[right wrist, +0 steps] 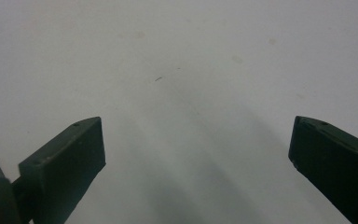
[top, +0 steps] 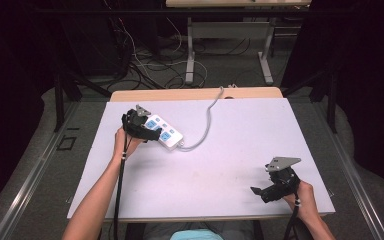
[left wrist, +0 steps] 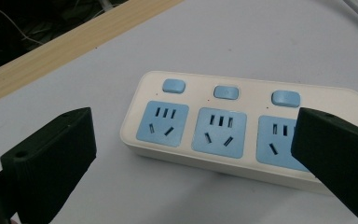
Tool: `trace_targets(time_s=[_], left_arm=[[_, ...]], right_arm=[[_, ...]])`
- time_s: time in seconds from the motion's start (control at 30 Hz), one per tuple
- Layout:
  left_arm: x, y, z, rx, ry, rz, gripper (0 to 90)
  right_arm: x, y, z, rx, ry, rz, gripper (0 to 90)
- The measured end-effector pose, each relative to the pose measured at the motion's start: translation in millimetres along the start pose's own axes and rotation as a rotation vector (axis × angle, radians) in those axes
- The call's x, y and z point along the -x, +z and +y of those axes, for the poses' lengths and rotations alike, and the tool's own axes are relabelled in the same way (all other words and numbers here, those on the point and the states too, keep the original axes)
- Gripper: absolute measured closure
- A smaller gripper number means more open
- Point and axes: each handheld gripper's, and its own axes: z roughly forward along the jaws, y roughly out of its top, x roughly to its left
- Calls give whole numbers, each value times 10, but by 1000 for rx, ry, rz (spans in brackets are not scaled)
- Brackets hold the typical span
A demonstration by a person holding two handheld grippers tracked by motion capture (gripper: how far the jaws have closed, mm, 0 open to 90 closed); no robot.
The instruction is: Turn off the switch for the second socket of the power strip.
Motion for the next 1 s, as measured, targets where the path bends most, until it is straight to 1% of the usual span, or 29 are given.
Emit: trace_targets(time_s=[0.1, 0.13, 0.17, 0.2, 0.27, 0.3, 0.33, 0.37, 0.43, 0.47, 0.5, 0.53, 0.57, 0.6, 0.63, 0.67, 0.7, 0.73, 0.77, 0.8, 0.83, 0.87, 1.0], left_arm=[[-6, 34, 31, -15, -4, -1, 0], [-4, 46, 36, -3, -14, -3, 0], [-9, 49, 45, -3, -16, -2, 0], [-16, 45, 52, -8, -17, -3, 0], [-17, 63, 54, -4, -18, 1, 0], [-18, 69, 56, -5, -17, 5, 0], [-17, 79, 56, 5, -22, 9, 0], [-28, 82, 63, 6, -19, 5, 0], [-40, 92, 75, 10, -34, -1, 0], [-48, 104, 77, 17, -35, 1, 4], [-55, 115, 82, 13, -43, -3, 4], [-60, 135, 79, 25, -44, 8, 4], [-61, 143, 81, 12, -51, 13, 15], [-64, 169, 79, 28, -55, 17, 15], [-74, 175, 84, 29, -57, 28, 52], [-78, 186, 87, 38, -69, 28, 52], [-91, 184, 94, 32, -74, 21, 82], [-93, 186, 100, 29, -79, 26, 99], [-96, 193, 104, 33, -84, 21, 110], [-94, 207, 108, 41, -85, 26, 110], [-96, 212, 115, 34, -82, 24, 131], [-85, 228, 117, 41, -90, 21, 131], [-53, 263, 150, 35, -79, 9, 169]], right_arm=[[2, 0, -2, 1, 10, 4, 32], [2, 0, -2, 1, 10, 4, 32], [10, 0, -3, 4, 1, 1, 32], [12, 2, -3, 5, 0, 2, 32], [4, 3, -1, 4, 3, 7, 32], [0, 1, 2, 0, -1, 3, 32], [-3, 3, 5, -1, -2, 2, 32], [-2, 6, 10, -11, -7, 9, 32], [2, 10, 10, -11, -9, 9, 32], [9, 10, 7, -10, -6, 10, 32], [9, 10, 7, -10, -6, 10, 32], [10, 3, 9, -21, 1, 14, 31], [13, 9, 6, -12, 2, 15, 32], [13, 9, 6, -12, 2, 15, 32], [10, 4, 8, -21, -1, 19, 32], [10, 4, 8, -21, -1, 19, 32], [12, 12, 8, -12, -13, 13, 32], [7, 15, 9, -11, -9, 12, 32], [6, 15, 12, -18, -3, 19, 32], [6, 15, 12, -18, -3, 19, 32], [5, 21, 13, -19, 3, 17, 32], [5, 21, 13, -19, 3, 17, 32], [9, 23, 14, -21, 4, 19, 32]])
